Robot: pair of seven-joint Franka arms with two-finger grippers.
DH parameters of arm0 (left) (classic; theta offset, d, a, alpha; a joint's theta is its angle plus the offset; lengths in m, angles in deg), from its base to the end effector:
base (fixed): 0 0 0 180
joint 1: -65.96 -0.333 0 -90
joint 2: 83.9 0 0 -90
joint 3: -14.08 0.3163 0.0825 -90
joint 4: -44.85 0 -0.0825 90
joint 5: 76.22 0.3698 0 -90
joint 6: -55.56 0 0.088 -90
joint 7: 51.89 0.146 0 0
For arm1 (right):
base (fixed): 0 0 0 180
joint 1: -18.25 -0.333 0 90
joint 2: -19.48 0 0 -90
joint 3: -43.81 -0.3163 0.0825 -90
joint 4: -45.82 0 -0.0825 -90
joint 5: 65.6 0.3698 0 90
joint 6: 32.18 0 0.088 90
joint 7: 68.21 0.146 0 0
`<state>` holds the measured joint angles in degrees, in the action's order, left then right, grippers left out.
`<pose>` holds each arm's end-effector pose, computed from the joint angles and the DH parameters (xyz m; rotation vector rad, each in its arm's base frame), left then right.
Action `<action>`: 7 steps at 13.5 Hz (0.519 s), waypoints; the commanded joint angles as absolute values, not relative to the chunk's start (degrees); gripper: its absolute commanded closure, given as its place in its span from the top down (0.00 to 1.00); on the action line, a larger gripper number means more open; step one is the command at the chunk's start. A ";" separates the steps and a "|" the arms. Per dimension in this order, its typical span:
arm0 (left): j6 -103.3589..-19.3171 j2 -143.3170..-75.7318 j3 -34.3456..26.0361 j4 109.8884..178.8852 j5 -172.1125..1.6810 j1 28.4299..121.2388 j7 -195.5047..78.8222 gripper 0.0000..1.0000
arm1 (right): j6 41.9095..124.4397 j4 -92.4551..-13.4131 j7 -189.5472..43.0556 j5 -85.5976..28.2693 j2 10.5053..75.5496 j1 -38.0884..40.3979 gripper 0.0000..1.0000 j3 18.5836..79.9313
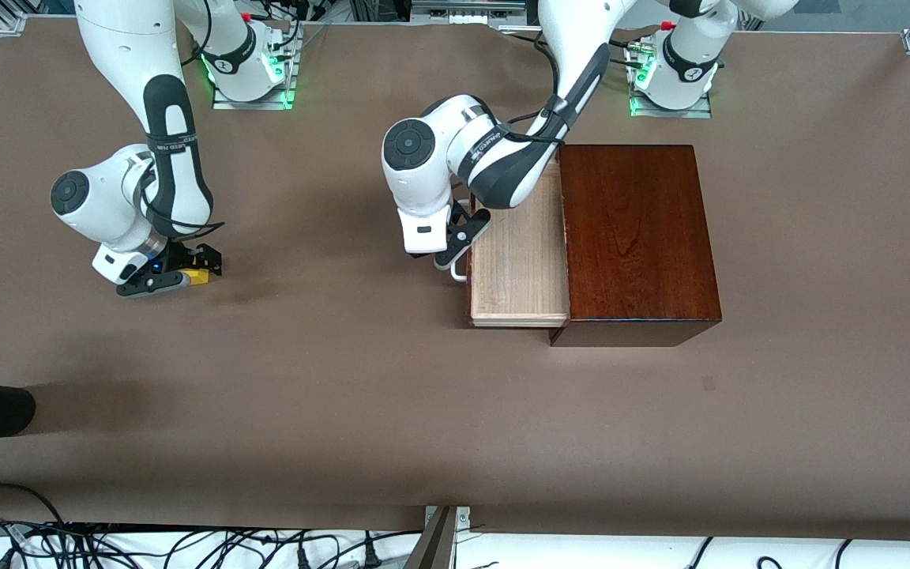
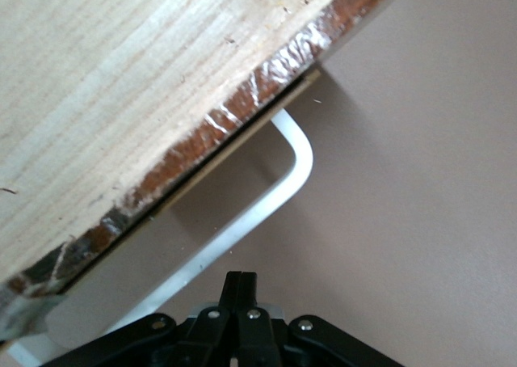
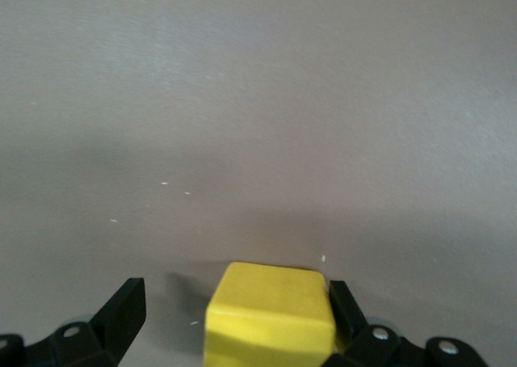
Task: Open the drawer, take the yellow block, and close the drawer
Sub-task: 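Push the drawer shut with the left gripper while the right gripper releases the cube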
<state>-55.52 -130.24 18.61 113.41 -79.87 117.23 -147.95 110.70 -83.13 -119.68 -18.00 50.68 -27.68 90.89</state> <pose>0.4881 -0.5485 0.2604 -2.7982 -1.2885 0.0327 0.5195 -0.0255 0.1627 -3.0462 -0.3828 -0.0459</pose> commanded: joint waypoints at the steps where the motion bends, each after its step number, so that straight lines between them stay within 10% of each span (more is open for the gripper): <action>1: -53.16 -130.93 21.37 111.47 -79.92 117.46 -147.70 0.00 | 103.29 -79.52 -120.51 -21.73 50.77 -27.89 1.00 94.42; 7: -50.79 -129.96 21.82 111.73 -75.96 117.29 -142.34 0.00 | 90.96 -68.36 -120.07 -30.96 50.85 -27.80 1.00 99.88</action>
<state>-53.24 -130.24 20.59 112.66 -78.11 117.26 -145.00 94.15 -71.67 -119.73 -28.97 50.58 -27.68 98.69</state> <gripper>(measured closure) 0.987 0.000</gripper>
